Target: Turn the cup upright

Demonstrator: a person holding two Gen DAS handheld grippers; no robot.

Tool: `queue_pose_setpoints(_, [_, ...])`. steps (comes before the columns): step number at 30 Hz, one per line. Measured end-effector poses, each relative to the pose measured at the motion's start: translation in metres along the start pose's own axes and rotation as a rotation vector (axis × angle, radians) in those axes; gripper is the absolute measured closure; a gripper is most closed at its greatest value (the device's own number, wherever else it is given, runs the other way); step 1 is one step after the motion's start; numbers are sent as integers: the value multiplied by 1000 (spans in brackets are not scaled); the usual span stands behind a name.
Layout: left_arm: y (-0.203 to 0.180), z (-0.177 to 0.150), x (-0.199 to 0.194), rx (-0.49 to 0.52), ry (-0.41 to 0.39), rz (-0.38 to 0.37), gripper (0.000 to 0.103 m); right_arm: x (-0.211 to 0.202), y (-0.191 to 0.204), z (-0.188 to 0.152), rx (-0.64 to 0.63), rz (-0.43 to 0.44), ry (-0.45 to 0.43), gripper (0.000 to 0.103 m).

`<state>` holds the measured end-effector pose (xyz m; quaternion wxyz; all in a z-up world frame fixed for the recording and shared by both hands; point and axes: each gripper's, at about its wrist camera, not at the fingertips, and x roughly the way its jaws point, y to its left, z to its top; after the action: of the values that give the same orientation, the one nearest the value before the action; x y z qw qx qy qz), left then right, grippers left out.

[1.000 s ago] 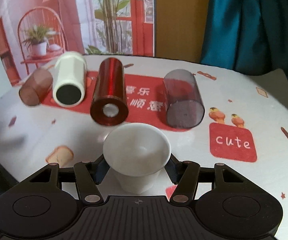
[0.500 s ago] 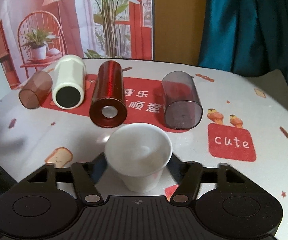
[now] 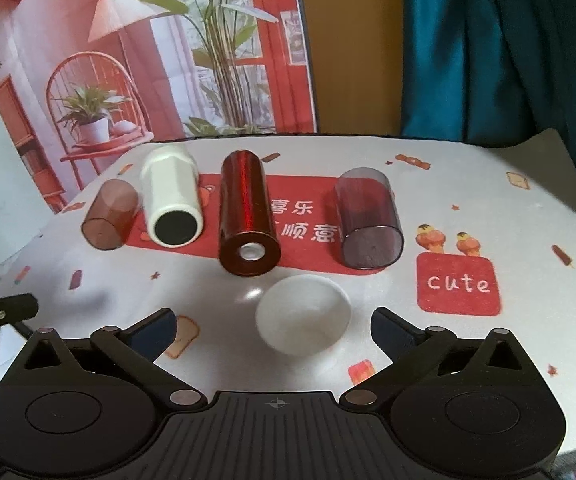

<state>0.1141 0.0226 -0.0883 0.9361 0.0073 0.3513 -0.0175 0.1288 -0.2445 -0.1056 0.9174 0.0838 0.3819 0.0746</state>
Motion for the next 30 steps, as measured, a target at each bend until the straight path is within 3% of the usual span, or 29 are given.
queue_pose_setpoints(5, [2,13,-23,-9,0,-22,4,-38,9,2,-8,7,0,0])
queue_pose_setpoints(17, [-12,27,-106,79,-134,-20,0,-130,31,12,6,55,-94,0])
queue_pose_setpoints(22, [-20,16,-122,101,-164,-47,0,-149,42,1,-22,-4,-143,0])
queue_pose_setpoints(30, [-30,-6,-118,124,-128,-49,0,-150,39,-16,-1,-32,-134,0])
